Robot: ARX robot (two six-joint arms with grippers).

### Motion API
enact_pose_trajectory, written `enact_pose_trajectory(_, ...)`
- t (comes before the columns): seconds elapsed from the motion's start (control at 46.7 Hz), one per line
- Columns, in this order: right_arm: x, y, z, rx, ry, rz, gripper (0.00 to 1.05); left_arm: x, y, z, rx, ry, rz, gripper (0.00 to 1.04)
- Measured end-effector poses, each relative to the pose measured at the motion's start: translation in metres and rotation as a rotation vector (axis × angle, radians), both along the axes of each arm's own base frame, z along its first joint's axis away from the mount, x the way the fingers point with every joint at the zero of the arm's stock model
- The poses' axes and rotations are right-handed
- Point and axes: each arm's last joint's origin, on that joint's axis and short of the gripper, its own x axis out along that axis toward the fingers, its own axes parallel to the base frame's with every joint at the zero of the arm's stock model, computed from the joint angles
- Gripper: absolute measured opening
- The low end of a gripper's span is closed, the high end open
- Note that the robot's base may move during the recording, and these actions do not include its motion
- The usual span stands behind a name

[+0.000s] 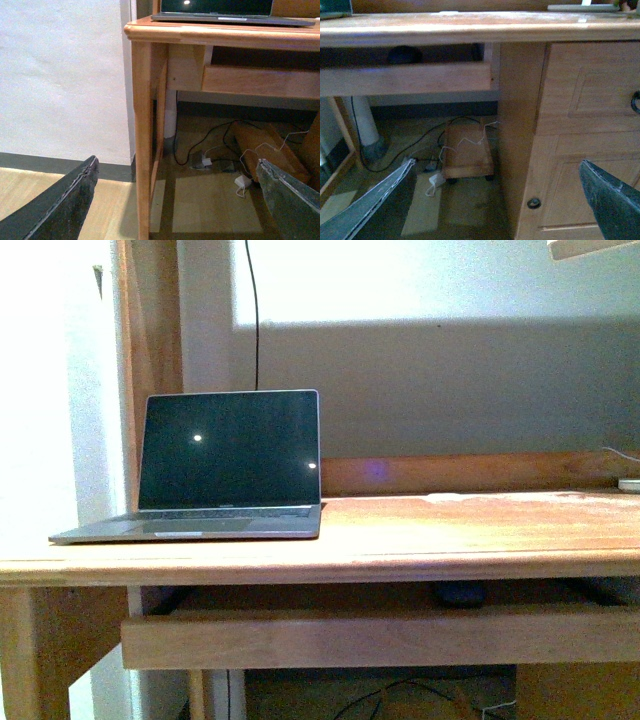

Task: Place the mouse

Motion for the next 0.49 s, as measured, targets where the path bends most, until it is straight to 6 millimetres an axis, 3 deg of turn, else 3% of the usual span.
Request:
enact_pose_trajectory(0.171,0.000,0.000,0.000,0.000,0.000,-0.001,0.97,0.000,0.000,0.000,-0.003,0.005,-0.002,0.97)
enact_pose_trajectory(0.236,0.000,0.000,0.000,0.000,0.000,-0.001,0.97,0.001,-0.001,-0.001,-0.104,0.114,-0.068,0.97)
enact_pose_trajectory(0.343,0.000,0.000,0.000,0.000,0.000,0.000,0.97,0.009,0.002,-0.008,-0.231,0.244,-0.102,0.97)
enact_pose_trajectory(0.492,0.000,0.000,0.000,0.000,0.000,0.000,0.97,0.032,0.014,-0.003,-0.213,0.288,-0.141,0.97)
